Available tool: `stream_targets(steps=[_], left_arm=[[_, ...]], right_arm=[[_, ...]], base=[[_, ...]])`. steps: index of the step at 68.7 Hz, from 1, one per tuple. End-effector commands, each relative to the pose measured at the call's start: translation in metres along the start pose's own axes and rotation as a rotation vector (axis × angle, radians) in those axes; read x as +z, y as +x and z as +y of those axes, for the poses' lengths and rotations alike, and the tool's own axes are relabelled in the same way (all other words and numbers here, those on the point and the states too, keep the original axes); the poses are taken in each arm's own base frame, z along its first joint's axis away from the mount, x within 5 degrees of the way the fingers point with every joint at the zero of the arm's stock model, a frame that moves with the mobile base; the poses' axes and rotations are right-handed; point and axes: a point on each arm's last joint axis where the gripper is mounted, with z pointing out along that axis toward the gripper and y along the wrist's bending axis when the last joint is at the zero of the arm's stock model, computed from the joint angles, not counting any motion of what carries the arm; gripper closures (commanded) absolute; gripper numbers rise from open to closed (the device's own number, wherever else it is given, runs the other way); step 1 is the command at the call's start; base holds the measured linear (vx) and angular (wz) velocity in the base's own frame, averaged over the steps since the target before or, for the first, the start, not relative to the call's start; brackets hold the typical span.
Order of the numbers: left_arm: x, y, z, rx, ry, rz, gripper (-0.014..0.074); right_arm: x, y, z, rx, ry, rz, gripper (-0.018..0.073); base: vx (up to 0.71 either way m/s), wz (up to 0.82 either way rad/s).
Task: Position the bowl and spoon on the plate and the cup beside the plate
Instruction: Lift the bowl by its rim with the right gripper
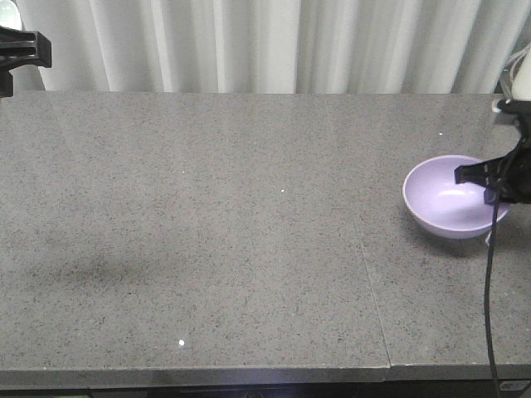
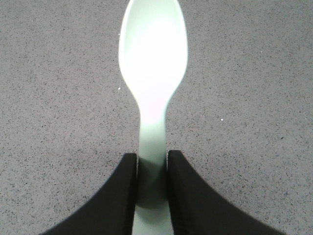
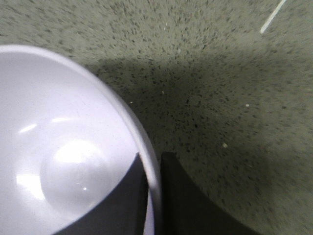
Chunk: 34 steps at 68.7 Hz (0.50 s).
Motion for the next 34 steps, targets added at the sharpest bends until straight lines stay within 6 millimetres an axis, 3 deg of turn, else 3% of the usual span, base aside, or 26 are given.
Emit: stream_targets(steps=[1, 15, 26, 34], left_arm=[[-0.016, -0.007, 0.003, -0.005, 0.024, -0.092, 0.0603], [-0.016, -0.007, 0.003, -0.005, 0.024, -0.092, 0.0603], [-0.016, -0.007, 0.003, -0.005, 0.024, -0.092, 0.0603], [-0.016, -0.007, 0.003, -0.005, 0.024, -0.092, 0.0603]], right_arm=[[-0.054, -0.010, 0.000, -0.012, 0.011, -0.146, 0.0565], [-0.126, 0.004, 0.004, -0.029, 0.012, -0.241, 0.0566], [-0.186, 0.027, 0.008, -0.042, 0.017, -0.331, 0.0566], [-0.218, 0.046, 0.010, -0.048, 0.017, -0.363, 0.0566]], base=[[0.00, 0.00], [0.00, 0.00], [0.00, 0.00], [0.00, 0.00]])
